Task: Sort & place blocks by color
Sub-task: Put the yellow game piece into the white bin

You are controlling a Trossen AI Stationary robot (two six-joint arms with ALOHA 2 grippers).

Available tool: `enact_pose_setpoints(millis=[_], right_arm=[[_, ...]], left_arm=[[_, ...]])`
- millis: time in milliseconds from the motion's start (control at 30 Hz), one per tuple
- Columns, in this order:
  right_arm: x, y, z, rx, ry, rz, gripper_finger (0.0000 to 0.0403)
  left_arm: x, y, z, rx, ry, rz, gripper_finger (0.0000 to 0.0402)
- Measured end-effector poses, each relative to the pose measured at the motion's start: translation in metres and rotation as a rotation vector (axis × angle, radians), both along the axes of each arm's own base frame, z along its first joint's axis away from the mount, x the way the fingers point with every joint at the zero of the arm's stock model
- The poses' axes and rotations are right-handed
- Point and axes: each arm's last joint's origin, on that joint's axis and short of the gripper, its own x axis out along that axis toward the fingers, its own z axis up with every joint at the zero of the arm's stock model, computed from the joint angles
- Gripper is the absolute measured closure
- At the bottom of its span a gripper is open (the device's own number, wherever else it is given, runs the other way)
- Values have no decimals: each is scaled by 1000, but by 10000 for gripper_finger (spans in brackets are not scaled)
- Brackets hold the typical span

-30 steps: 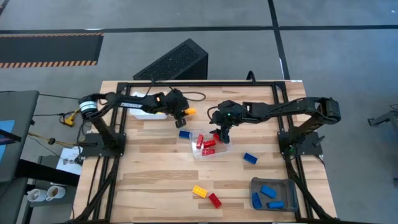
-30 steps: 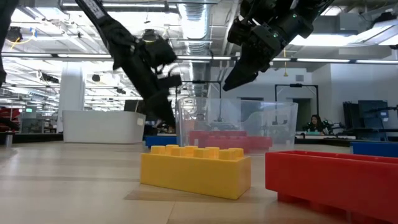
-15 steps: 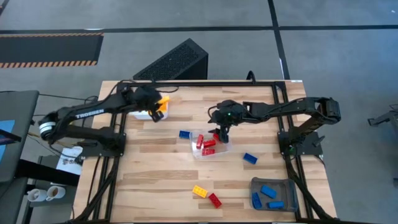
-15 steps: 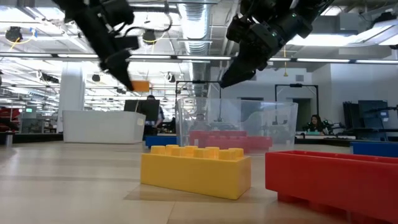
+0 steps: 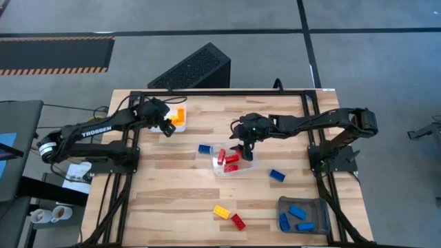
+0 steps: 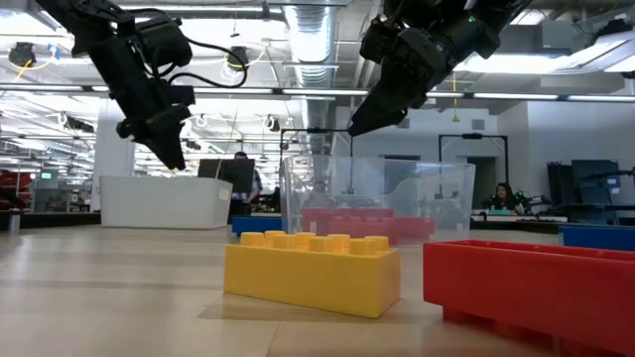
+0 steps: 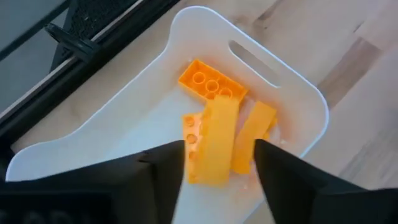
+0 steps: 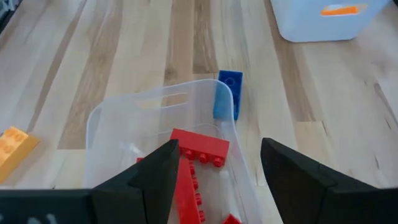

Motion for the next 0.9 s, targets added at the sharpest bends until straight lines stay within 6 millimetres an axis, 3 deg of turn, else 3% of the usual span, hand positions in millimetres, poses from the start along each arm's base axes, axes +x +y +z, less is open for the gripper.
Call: enact_pose_setpoints(millis=[200,333,467,600,900], right_arm=[[1,11,0,16,1,22,154],[2,30,1,35,0,67,154],[2,54,1,55,4,118,154],[0,75,1,35,5,116,154],[-4,119,7,38,-73,183,154]], left_arm=[[4,-1,17,-17,-51,-20,154],[12,-18,45,16,-267,-181,147],[21,-51,65,104,-482,-369,162],[27,-87,59,118,-574,-496,179],[45,-159,19,131,-690,-703,200]])
